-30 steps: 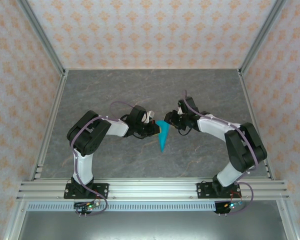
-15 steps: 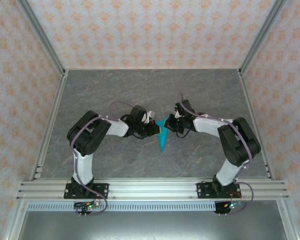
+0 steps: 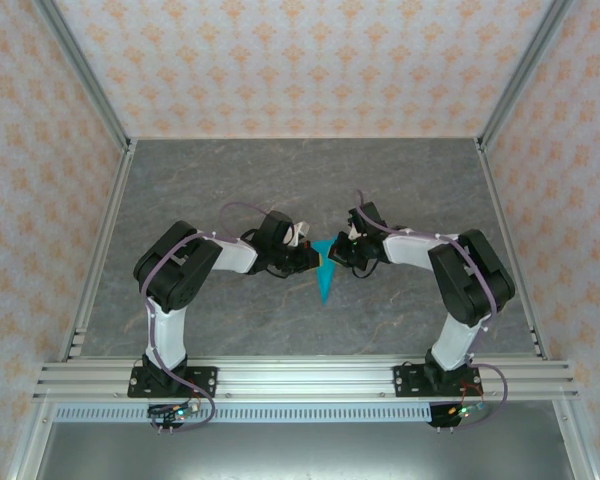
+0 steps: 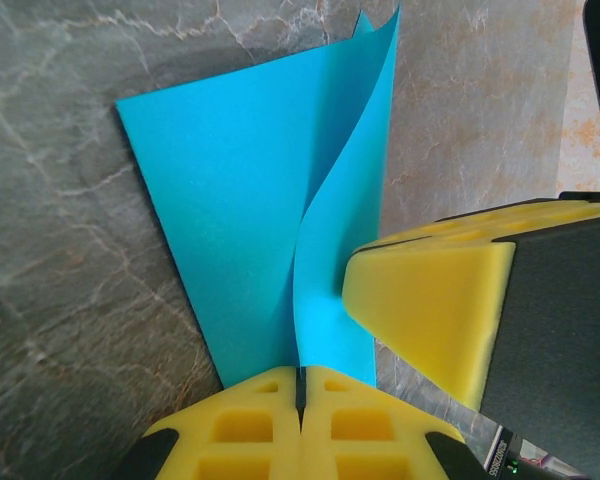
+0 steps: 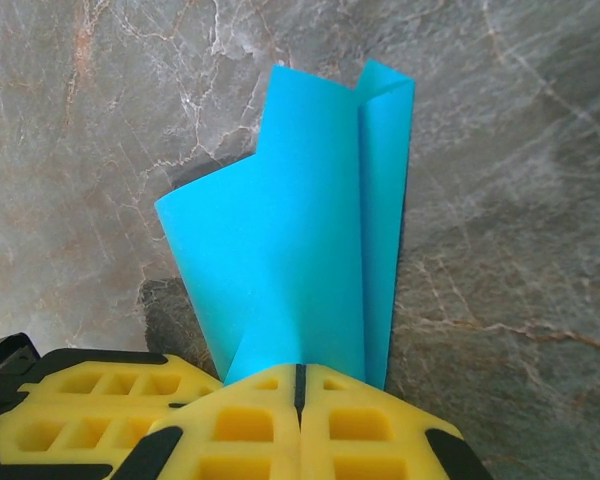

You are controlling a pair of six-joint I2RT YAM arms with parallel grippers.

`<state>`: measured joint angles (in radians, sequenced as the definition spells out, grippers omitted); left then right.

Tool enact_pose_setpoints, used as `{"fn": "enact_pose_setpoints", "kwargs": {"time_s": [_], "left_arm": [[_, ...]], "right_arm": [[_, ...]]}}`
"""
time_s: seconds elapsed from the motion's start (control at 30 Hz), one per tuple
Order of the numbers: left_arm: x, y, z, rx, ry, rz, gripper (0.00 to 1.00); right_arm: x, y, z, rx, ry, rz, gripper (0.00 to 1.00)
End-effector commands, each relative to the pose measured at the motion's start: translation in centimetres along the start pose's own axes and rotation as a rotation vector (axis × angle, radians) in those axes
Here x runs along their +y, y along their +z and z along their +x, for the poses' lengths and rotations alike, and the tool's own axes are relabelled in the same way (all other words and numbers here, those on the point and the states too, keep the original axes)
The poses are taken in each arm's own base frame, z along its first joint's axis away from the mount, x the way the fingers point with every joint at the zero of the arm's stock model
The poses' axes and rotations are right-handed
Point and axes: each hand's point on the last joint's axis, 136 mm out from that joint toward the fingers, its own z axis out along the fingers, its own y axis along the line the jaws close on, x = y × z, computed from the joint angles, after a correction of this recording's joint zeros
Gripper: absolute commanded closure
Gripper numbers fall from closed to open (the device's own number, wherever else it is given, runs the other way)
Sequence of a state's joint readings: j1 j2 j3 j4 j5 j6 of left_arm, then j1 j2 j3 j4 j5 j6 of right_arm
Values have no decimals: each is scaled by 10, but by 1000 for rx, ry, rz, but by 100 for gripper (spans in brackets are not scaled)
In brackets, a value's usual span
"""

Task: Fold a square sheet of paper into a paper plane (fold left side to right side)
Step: Fold the wing for the fifth time at the center of the table.

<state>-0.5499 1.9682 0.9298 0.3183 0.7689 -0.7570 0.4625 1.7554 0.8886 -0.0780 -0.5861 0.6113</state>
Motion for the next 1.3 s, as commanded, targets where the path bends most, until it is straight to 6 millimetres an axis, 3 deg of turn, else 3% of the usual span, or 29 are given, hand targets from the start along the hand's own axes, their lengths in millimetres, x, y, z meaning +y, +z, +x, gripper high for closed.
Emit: {"fn": "enact_pose_setpoints", "kwargs": {"time_s": [0.0, 0.2, 0.47, 0.57, 0.63, 0.8, 0.93, 1.07, 1.27], "left_arm": [[36, -8, -2, -32, -38, -135, 100], [32, -8, -2, -32, -37, -111, 100], [17, -11, -8, -48, -32, -65, 98], [8, -17, -11, -59, -25, -49, 90], [-9, -29, -17, -86, 1, -25, 82], [-22, -49, -15, -106, 26, -31, 68], [-38, -58, -3, -87, 17, 38, 77], [-62, -55, 16, -33, 19, 110, 87], [-80, -41, 36, 22, -7, 142, 89]], "right_arm": [[-7, 5, -2, -16, -18, 24, 100], [-22, 12, 6, 15, 2, 71, 100], [-57, 12, 24, 57, 39, 197, 100], [-68, 14, 29, 73, 45, 234, 100], [-72, 16, 32, 83, 49, 245, 100], [-74, 18, 34, 88, 51, 246, 100], [-72, 17, 32, 82, 47, 239, 100], [-72, 18, 31, 81, 43, 237, 100], [-70, 18, 31, 82, 44, 227, 100]]}}
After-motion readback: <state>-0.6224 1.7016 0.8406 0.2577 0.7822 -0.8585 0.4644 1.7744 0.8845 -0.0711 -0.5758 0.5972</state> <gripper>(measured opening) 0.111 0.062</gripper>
